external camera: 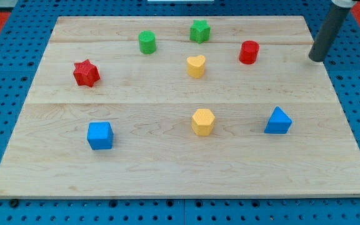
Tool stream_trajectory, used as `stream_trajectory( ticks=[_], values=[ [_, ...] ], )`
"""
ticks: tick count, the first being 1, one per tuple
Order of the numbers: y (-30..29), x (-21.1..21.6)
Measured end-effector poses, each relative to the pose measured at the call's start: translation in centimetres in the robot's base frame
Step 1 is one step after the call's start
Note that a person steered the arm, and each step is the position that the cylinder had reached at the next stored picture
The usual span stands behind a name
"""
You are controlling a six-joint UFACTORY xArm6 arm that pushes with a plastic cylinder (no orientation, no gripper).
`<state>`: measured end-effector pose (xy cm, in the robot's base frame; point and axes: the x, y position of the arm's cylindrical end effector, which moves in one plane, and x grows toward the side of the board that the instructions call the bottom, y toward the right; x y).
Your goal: Place the arm to the center right of the board
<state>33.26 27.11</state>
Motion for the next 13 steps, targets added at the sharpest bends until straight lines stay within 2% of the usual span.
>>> stream_trajectory(
  ticks=[1, 13],
  values=[
    [-1.7, 0.0],
    [0.9, -2.1]
  ],
)
